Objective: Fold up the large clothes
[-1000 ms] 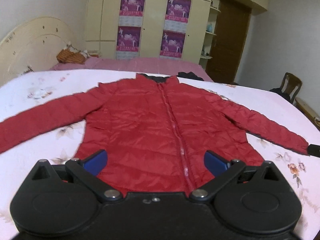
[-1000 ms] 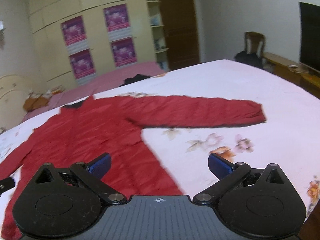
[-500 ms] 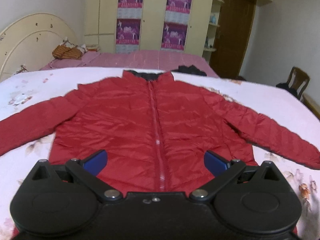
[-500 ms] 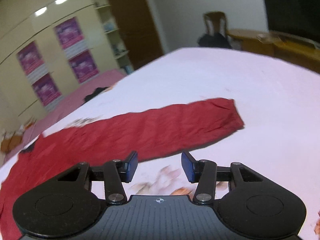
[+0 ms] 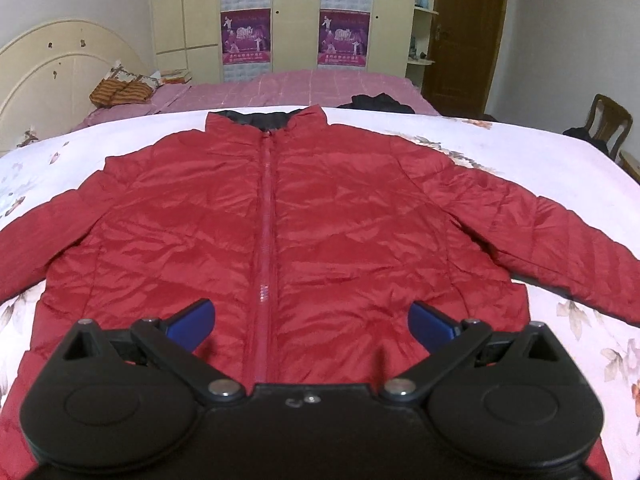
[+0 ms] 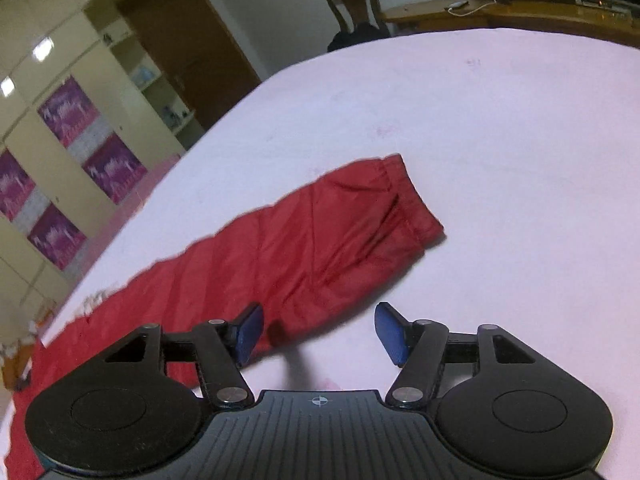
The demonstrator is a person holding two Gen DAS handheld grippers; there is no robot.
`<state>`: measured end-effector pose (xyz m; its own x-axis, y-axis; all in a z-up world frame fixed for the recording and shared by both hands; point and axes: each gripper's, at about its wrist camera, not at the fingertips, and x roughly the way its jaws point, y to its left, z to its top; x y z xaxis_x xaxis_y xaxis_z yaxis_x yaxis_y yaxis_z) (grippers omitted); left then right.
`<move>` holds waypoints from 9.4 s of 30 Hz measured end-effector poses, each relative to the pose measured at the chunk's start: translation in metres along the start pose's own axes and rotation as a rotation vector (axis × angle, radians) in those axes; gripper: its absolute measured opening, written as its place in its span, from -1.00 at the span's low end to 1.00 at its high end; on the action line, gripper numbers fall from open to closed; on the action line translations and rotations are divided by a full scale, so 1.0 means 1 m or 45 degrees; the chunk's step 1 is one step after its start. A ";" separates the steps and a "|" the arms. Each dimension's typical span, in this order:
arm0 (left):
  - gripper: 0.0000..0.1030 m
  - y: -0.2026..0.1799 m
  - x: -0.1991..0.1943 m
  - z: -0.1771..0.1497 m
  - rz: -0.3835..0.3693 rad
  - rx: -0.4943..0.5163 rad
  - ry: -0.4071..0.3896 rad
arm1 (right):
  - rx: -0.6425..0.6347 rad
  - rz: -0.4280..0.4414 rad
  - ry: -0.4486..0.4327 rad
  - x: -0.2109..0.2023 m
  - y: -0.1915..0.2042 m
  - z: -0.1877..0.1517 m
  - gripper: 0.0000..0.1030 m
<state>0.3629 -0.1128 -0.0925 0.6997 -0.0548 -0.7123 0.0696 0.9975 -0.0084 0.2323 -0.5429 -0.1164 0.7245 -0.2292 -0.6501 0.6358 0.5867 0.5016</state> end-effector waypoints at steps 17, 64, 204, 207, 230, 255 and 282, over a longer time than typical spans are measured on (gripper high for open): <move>0.98 0.044 0.021 0.029 0.073 -0.142 0.042 | -0.344 0.039 -0.169 0.001 0.072 0.020 -0.83; 0.45 0.201 0.071 0.053 -0.401 -0.332 0.143 | -1.231 0.703 0.174 -0.037 0.359 -0.279 -0.35; -0.86 0.373 -0.034 -0.028 0.183 -0.919 -0.518 | -1.001 0.290 0.111 -0.008 0.336 -0.216 0.64; -0.86 0.327 -0.013 0.002 0.065 -0.745 -0.445 | -0.985 0.286 0.106 -0.006 0.335 -0.212 0.64; -0.86 0.062 0.073 0.044 -0.298 -0.048 -0.115 | -0.771 0.241 0.111 0.016 0.267 -0.135 0.64; 0.22 0.155 0.043 0.034 -0.039 -0.222 -0.232 | -0.635 0.607 0.393 0.023 0.276 -0.128 -0.14; 0.15 0.227 0.056 0.030 -0.049 -0.080 -0.191 | -0.897 0.497 0.118 -0.017 0.295 -0.169 0.30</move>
<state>0.4392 0.1091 -0.1133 0.7961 -0.0942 -0.5978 0.0571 0.9951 -0.0807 0.3625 -0.2345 -0.0540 0.8148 0.1401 -0.5626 0.0025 0.9695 0.2451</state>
